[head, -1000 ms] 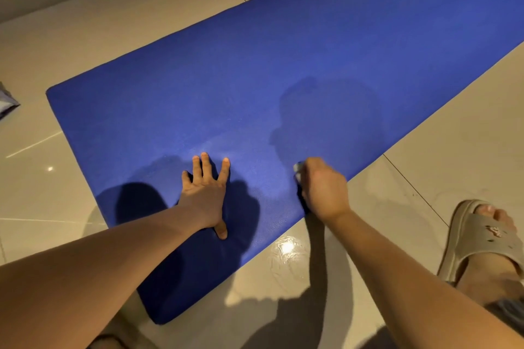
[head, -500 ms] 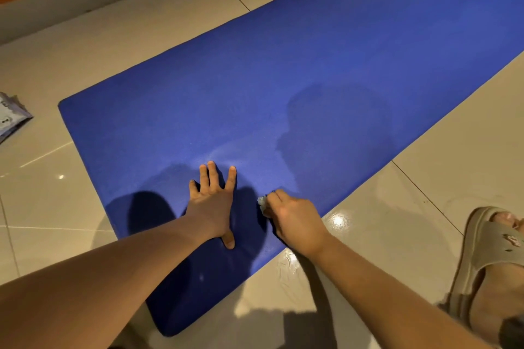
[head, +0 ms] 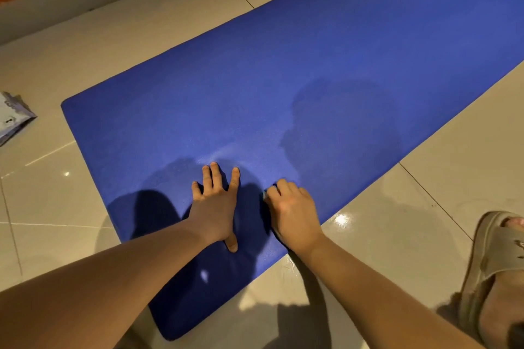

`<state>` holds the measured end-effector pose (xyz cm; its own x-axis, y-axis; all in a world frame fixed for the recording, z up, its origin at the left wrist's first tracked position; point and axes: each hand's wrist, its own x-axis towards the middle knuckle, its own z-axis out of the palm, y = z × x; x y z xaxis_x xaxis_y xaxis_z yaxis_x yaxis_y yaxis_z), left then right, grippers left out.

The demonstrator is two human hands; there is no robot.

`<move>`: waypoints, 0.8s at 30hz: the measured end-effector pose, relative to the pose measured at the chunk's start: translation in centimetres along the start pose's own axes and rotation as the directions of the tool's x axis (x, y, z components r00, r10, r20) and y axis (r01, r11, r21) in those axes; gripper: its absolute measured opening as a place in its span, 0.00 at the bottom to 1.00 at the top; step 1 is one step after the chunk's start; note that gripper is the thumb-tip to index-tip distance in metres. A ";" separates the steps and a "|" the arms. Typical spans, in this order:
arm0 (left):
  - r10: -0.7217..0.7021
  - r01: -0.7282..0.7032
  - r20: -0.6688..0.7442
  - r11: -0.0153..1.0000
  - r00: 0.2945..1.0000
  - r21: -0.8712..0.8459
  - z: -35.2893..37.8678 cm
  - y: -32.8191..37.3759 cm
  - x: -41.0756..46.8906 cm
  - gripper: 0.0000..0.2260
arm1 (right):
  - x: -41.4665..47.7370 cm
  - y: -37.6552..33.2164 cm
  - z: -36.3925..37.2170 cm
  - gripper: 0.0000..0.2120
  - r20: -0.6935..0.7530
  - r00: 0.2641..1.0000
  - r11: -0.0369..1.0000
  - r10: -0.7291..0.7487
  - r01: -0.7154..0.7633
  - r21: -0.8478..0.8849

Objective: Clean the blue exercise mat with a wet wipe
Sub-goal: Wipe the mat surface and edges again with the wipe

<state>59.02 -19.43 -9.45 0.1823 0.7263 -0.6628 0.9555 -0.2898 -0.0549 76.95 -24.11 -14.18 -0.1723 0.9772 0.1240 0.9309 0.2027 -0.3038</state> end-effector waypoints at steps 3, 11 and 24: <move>0.010 -0.010 -0.012 1.000 1.000 -0.010 0.0 -0.1 0.0 0.76 | 1.3 3.2 -1.0 0.08 0.002 0.996 0.996 -0.084 0.084 -0.032; 0.018 -0.018 -0.021 1.000 1.000 -0.012 0.2 -0.2 0.0 0.77 | 5.0 6.1 -2.2 0.10 -0.113 0.852 0.859 0.511 -0.501 0.106; 0.036 -0.037 -0.035 0.999 0.999 -0.030 0.4 -0.5 0.1 0.77 | 6.3 7.8 -2.3 0.04 -0.049 0.878 0.879 0.476 -0.477 0.001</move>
<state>58.46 -19.45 -9.76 0.2245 0.7370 -0.6375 0.9547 -0.2974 -0.0076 83.87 -16.48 -13.58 0.3077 0.9514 0.0101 0.9003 -0.2877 -0.3266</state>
